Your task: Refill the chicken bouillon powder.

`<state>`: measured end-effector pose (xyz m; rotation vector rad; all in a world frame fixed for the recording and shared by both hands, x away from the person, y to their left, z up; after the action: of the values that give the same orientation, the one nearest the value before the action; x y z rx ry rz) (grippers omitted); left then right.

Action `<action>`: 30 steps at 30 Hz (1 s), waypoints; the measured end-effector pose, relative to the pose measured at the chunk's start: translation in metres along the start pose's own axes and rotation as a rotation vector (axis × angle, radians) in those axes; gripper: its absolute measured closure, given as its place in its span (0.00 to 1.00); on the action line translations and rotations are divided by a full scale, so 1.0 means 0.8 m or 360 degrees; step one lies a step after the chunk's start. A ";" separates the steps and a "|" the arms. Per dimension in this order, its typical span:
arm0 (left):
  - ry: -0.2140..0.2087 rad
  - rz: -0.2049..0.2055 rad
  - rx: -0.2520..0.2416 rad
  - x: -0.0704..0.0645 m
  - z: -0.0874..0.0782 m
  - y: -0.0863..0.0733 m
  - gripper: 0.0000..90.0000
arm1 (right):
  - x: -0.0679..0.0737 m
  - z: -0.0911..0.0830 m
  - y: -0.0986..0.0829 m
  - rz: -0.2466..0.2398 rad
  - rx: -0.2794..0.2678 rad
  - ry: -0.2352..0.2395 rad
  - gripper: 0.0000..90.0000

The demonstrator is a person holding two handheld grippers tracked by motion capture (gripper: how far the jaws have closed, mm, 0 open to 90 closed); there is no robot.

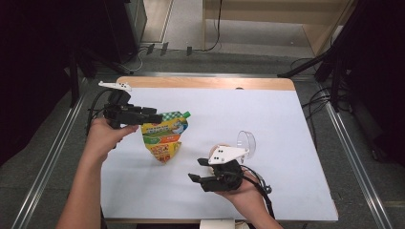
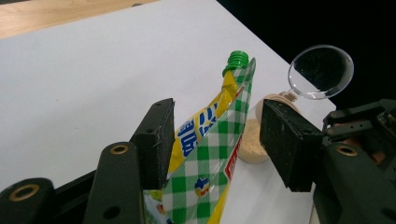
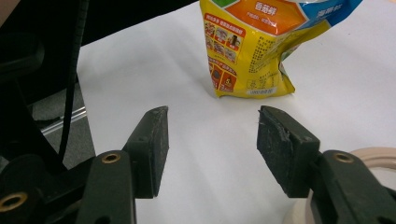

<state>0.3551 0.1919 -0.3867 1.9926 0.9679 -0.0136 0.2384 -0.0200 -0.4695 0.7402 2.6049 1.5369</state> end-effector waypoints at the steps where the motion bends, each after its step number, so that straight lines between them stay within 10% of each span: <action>1: -0.0002 -0.0005 -0.0013 0.000 -0.003 0.001 0.51 | 0.000 -0.001 0.000 0.0002 0.0003 -0.0001 0.50; 30: 0.0263 -0.0133 -0.0057 0.055 -0.049 -0.021 0.43 | -0.016 -0.033 0.018 0.0037 0.0011 -0.0027 0.52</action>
<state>0.3617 0.2526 -0.3915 1.9425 1.1488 0.1232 0.2480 -0.0413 -0.4468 0.7835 2.5999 1.5218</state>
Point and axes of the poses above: each handheld gripper's, and its own axes: z roughly forward along the jaws, y roughly out of its top, x roughly to its left, the point moved 7 cm from there along z, roughly forward along the jaws, and after that the axes turned 3 degrees about y, right-handed, at the moved point
